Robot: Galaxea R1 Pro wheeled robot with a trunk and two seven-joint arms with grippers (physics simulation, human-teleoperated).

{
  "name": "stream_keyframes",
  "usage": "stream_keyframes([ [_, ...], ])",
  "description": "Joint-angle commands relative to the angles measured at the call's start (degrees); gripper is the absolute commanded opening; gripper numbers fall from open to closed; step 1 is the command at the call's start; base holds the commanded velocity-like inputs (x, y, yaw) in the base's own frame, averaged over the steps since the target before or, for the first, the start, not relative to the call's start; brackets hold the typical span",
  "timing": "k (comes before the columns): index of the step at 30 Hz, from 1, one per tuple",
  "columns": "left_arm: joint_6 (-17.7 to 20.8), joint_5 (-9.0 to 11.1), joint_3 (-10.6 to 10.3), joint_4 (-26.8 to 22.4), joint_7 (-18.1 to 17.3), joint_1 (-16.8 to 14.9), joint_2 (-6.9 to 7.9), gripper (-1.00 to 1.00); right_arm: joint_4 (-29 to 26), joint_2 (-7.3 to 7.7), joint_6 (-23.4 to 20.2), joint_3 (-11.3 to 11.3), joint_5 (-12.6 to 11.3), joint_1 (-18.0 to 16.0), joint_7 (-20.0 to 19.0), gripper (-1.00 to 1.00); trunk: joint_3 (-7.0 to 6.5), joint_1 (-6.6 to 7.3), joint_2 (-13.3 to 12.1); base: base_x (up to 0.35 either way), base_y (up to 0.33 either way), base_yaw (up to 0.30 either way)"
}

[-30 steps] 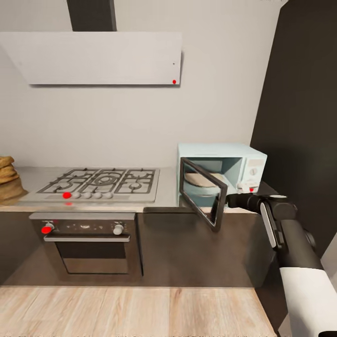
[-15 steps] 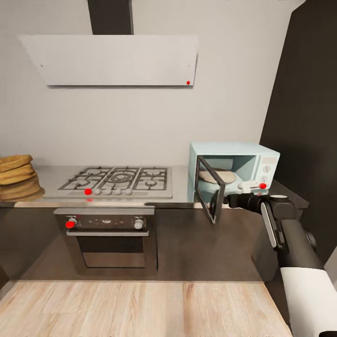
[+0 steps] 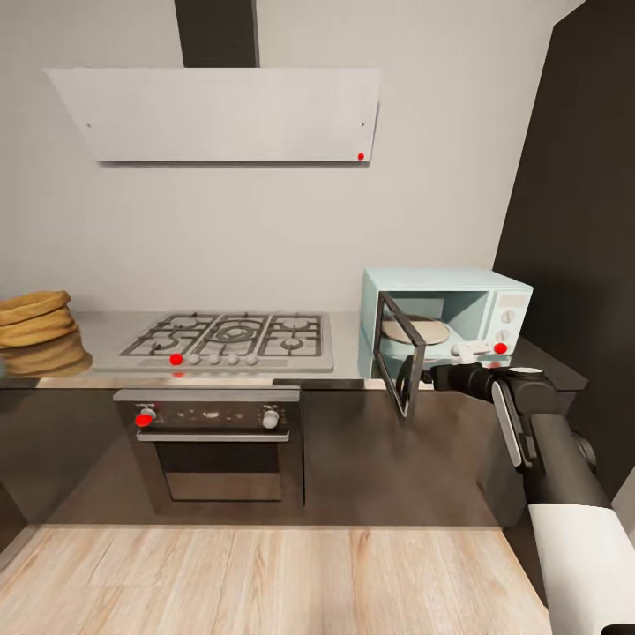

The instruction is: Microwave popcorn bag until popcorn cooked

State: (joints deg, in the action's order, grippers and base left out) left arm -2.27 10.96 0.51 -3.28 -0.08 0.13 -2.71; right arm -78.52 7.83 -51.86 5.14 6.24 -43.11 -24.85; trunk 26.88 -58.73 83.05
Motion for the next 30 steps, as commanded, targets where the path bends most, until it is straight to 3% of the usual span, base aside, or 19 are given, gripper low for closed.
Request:
stream_keyframes([
  [1, -0.08, 0.34, 0.02, -0.06, -0.01, 0.03, -0.01, 1.00, -0.05, 0.00, -0.17, 0.05, 0.54, -0.04, -0.55, 1.00, 0.05, 0.00, 0.03, 0.000, 0.000, 0.000],
  [5, -0.07, 0.33, 0.02, -0.06, -0.01, 0.02, -0.01, 1.00, -0.05, 0.33, -0.23, 1.57, 0.66, -0.04, -0.12, 1.00, 0.05, 0.00, 0.03, 0.000, 0.000, 0.000],
  [7, -0.07, 0.33, 0.05, -0.06, -0.01, 0.02, -0.01, 1.00, -0.05, 1.23, -0.18, 2.13, 0.99, -0.04, 0.10, 1.00, 0.05, 0.00, 0.03, 0.000, 0.000, 0.000],
  [9, -0.08, 0.29, 0.03, -0.06, -0.01, 0.03, -0.01, 1.00, 0.02, 2.77, -0.19, 4.19, 1.12, -0.04, 4.09, 1.00, 0.05, 0.00, 0.03, 0.000, 0.000, 0.000],
  [11, -0.07, 0.29, 0.02, -0.06, -0.01, 0.02, -0.01, 1.00, 0.97, 4.10, -0.20, 5.30, 1.12, -0.04, 5.72, 1.00, 0.05, 0.00, 0.03, 0.000, 0.000, 0.000],
  [15, -0.09, 0.32, 0.02, -0.06, -0.01, 0.03, -0.01, 1.00, 8.13, 7.74, -0.06, 5.87, 1.14, -0.04, 6.80, 1.00, 0.05, 0.00, 0.03, 0.000, 0.000, 0.000],
  [19, -0.10, 0.36, 0.04, -0.06, -0.01, 0.03, -0.01, 1.00, 19.57, 11.57, 0.33, 5.97, 1.15, 0.94, 8.77, 1.00, 0.05, 0.00, 0.03, 0.000, 0.000, 0.000],
  [20, -0.10, 0.37, 0.03, -0.06, -0.01, 0.01, -0.01, 1.00, 27.59, 13.17, 3.11, 5.99, 1.14, 3.02, 9.80, 1.00, 0.05, 0.00, 0.03, 0.000, 0.000, 0.000],
  [22, -0.10, 0.37, 0.04, -0.06, -0.01, 0.02, -0.01, 1.00, 37.07, 13.99, 8.81, 5.95, 1.14, 5.54, 10.30, 1.00, 0.05, 0.00, 0.03, 0.000, 0.000, 0.000],
  [27, -0.09, 0.38, 0.10, -0.06, -0.01, 0.02, -0.01, 1.00, 69.22, 14.31, 28.45, 5.89, 1.08, 7.46, 11.85, 1.00, 0.05, 0.00, 0.03, 0.000, 0.000, 0.000],
  [28, -0.10, 0.38, 0.10, -0.06, -0.01, 0.03, -0.01, 1.00, 73.50, 14.18, 32.62, 5.88, 1.04, 7.76, 11.89, 1.00, 0.05, 0.00, 0.03, 0.000, 0.000, 0.000],
  [29, -0.10, 0.38, 0.10, -0.06, -0.01, 0.03, -0.01, 1.00, 76.85, 13.84, 38.07, 5.82, 0.97, 10.30, 11.94, 1.00, 0.05, 0.00, 0.03, 0.000, 0.000, 0.000],
  [30, -0.10, 0.38, 0.11, -0.06, -0.01, 0.03, -0.01, 1.00, 78.15, 13.62, 40.45, 5.80, 0.92, 12.08, 12.00, 1.00, 0.05, 0.00, 0.03, 0.000, 0.000, 0.000],
])
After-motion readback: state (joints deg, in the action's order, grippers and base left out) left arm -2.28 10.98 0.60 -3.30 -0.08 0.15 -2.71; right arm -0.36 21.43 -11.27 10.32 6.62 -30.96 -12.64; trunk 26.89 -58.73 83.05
